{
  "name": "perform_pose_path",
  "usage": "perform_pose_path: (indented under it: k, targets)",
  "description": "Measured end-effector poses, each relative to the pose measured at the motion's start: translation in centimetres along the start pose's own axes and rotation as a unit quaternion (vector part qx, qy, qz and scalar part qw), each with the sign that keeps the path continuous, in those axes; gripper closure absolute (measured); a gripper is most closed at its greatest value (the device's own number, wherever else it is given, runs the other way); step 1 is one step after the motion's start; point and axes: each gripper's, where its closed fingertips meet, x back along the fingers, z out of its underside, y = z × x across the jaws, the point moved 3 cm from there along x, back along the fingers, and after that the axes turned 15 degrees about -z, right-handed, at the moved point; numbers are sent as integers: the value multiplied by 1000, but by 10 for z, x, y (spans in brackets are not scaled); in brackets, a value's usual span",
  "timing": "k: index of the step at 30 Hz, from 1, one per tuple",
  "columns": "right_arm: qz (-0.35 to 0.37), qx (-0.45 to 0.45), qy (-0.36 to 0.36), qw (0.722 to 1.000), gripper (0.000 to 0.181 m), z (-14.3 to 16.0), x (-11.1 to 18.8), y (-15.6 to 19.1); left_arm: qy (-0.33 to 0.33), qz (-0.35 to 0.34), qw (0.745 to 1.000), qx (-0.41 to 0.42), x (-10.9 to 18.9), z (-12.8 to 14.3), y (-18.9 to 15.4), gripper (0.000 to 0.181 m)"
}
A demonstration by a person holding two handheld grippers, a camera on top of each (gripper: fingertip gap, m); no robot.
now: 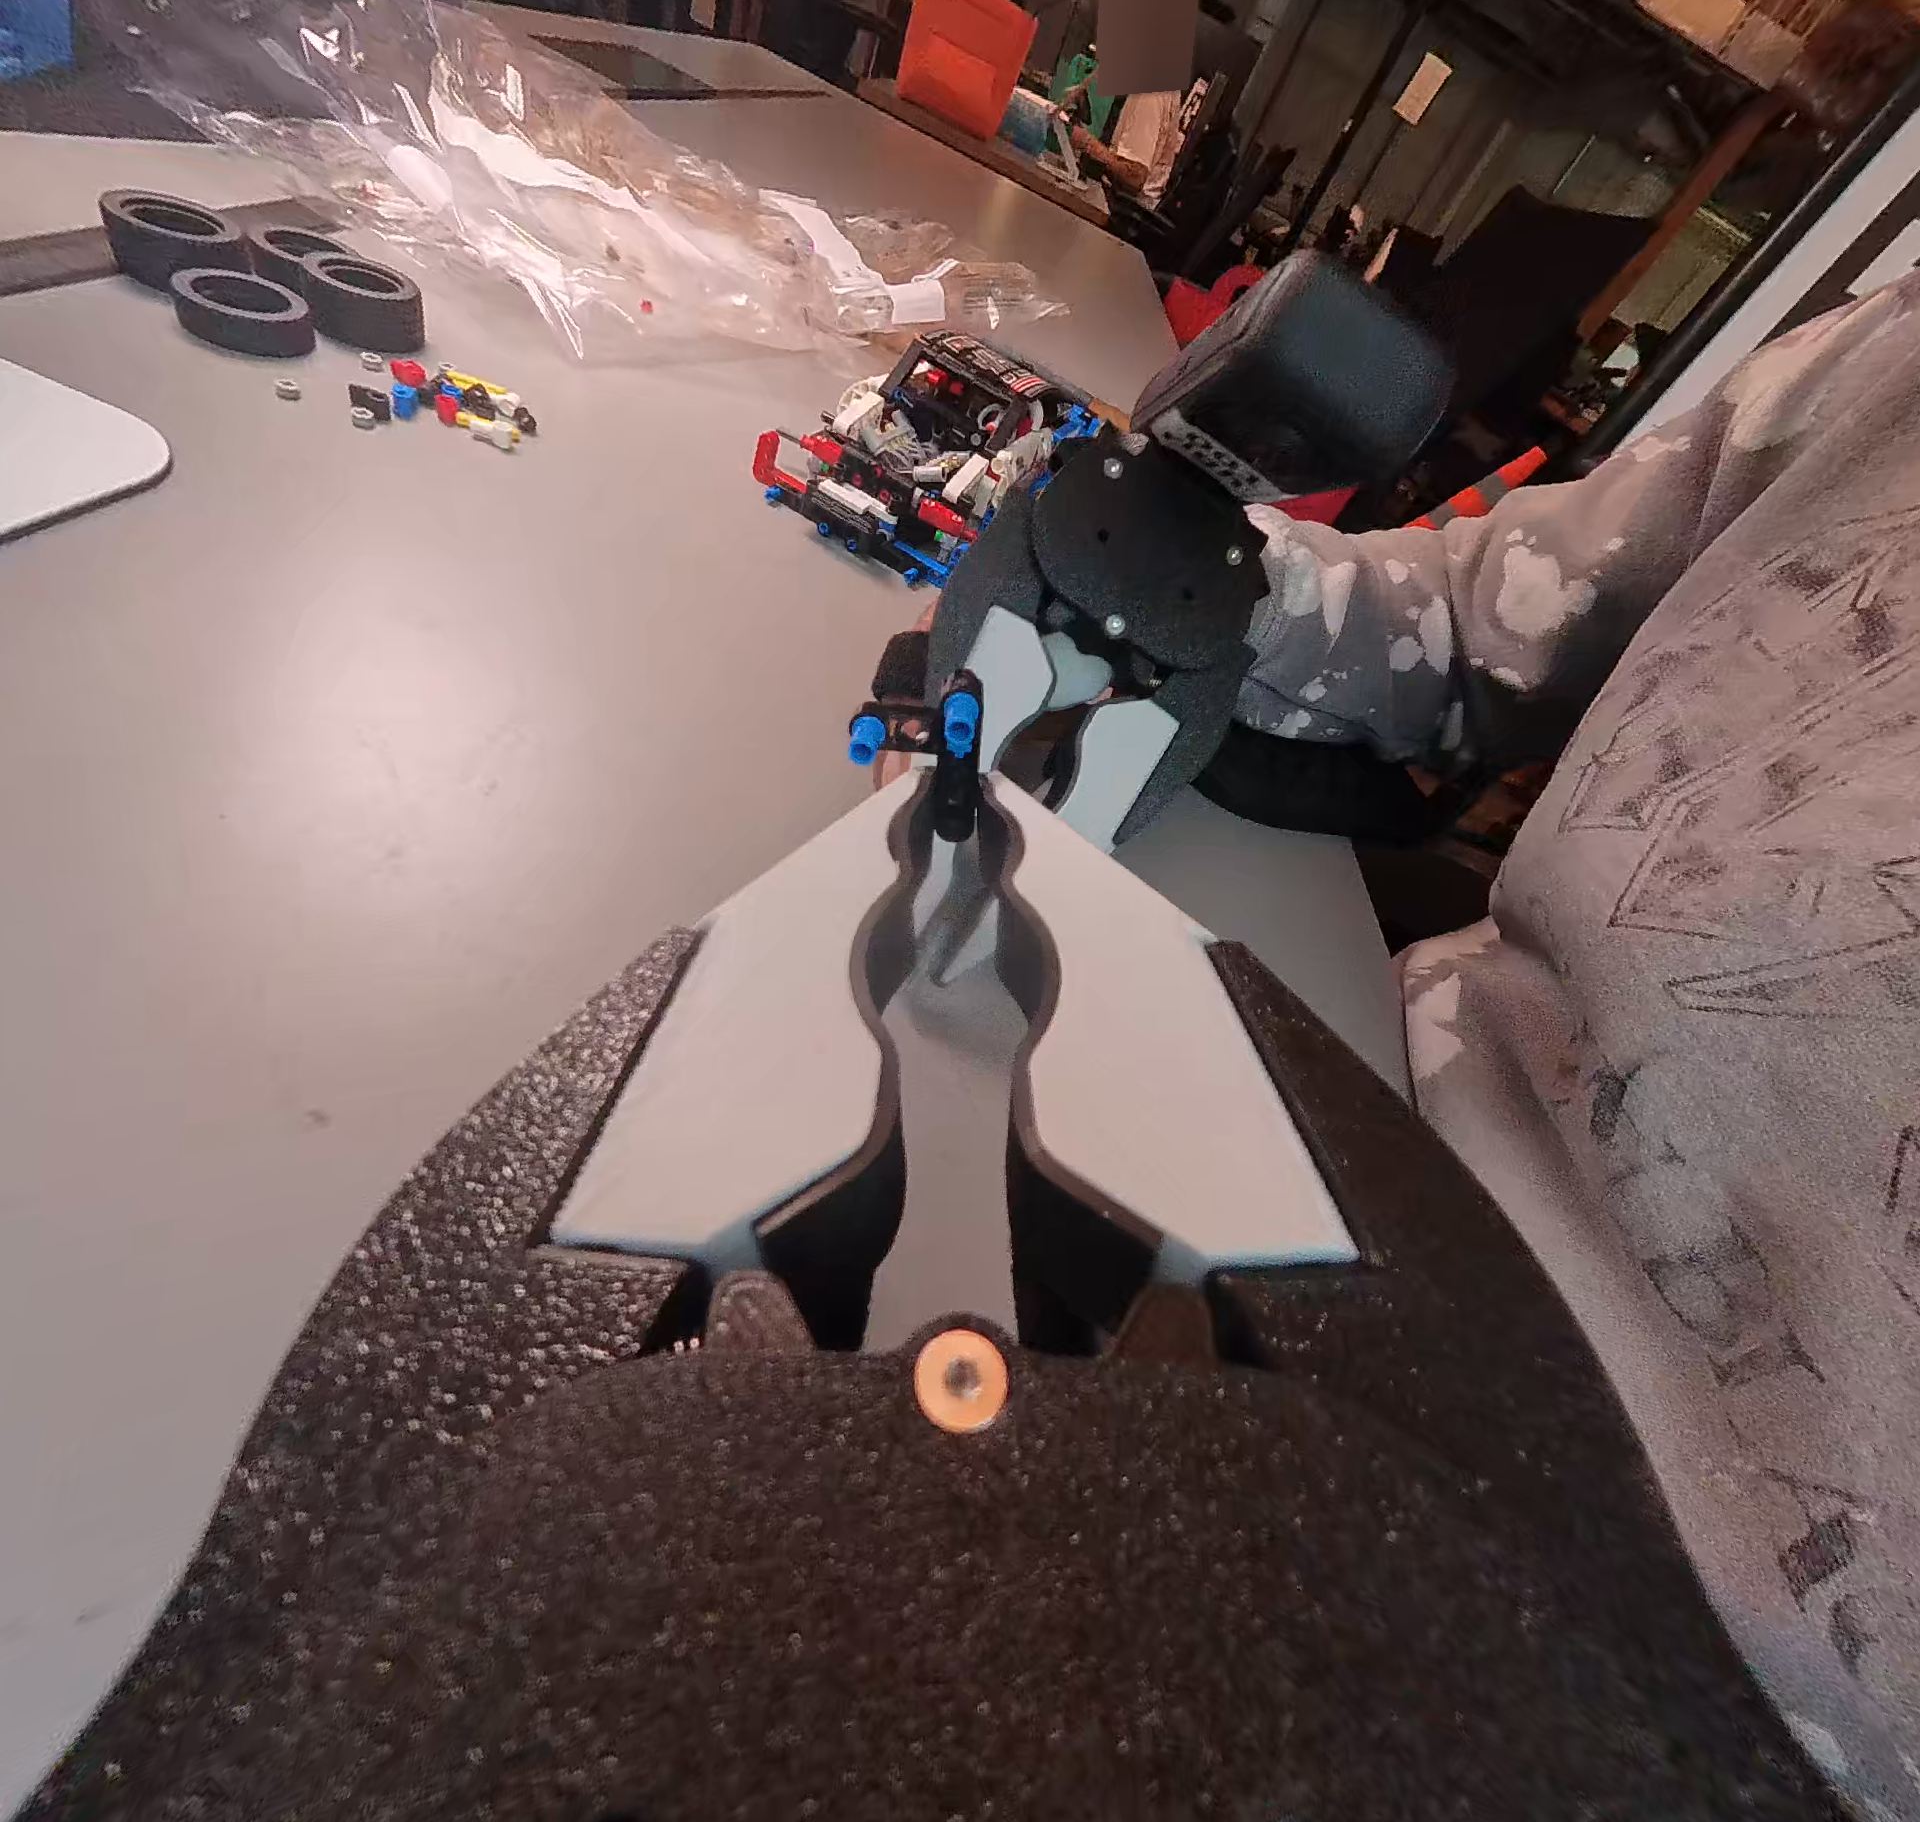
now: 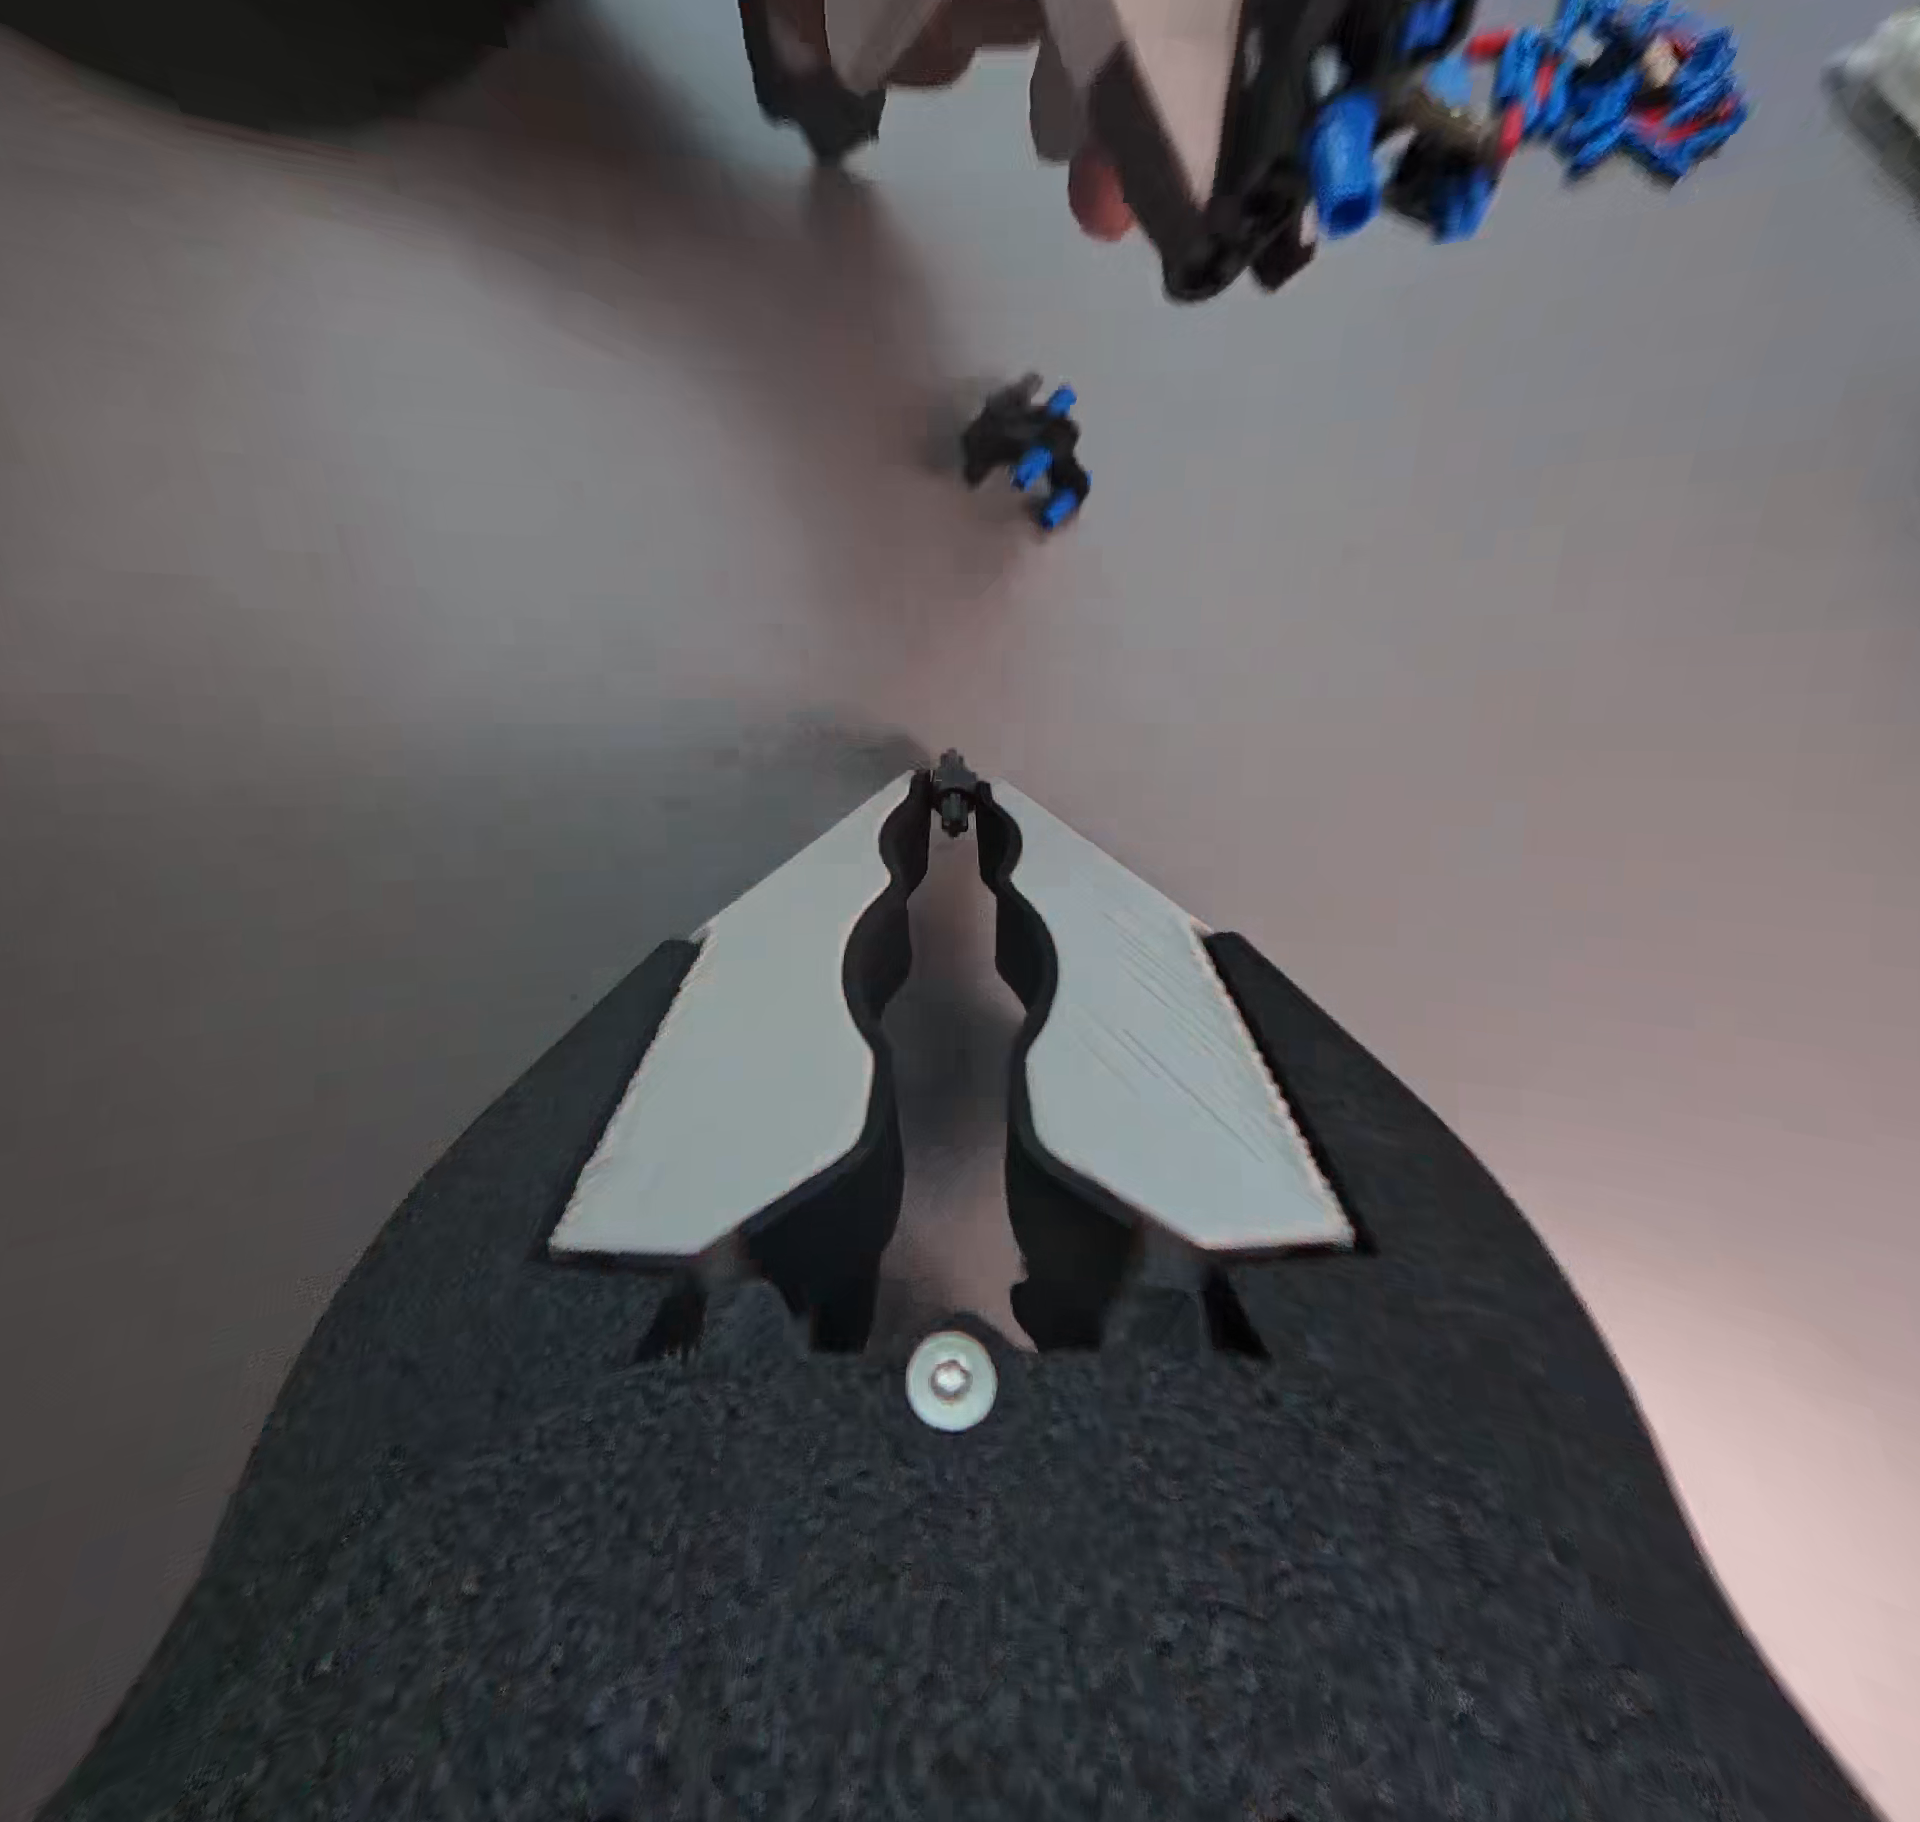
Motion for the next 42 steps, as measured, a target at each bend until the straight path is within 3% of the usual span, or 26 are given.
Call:
perform_pose_path:
  k: [1,4,8,11,17,22,25,38,39,42]
  targets:
    - [1,-3,20,1000,173,6,-3,0,2,1,1000,-1,-1,2,-2,175]
    - [7,-9,-25,1000,164,-4,6,-1,4,-1,1000,-15,-1,4,-6,175]
    - [-37,-62,-224,972,158,-44,48,-2,-6,5,1000,-19,1,3,-10,175]
    - [-54,-77,-305,948,161,-63,66,-1,-17,19,999,-19,1,1,-17,175]
    - [-50,-55,-307,949,175,-68,58,6,-12,25,999,-29,-3,2,-27,175]
    - [-59,-46,-304,950,178,-68,57,10,-15,26,999,-20,-3,1,-29,169]
    - [-62,-48,-300,951,178,-67,58,10,-16,30,999,-20,-3,2,-31,175]
    - [-94,-79,-375,919,179,-74,72,5,-100,10,995,-12,3,-21,-32,177]
    - [-93,-81,-376,919,179,-73,73,4,-109,4,994,-10,5,-23,-29,175]
    - [-76,-123,-373,917,179,-50,78,-8,-219,-41,974,47,62,-62,12,179]
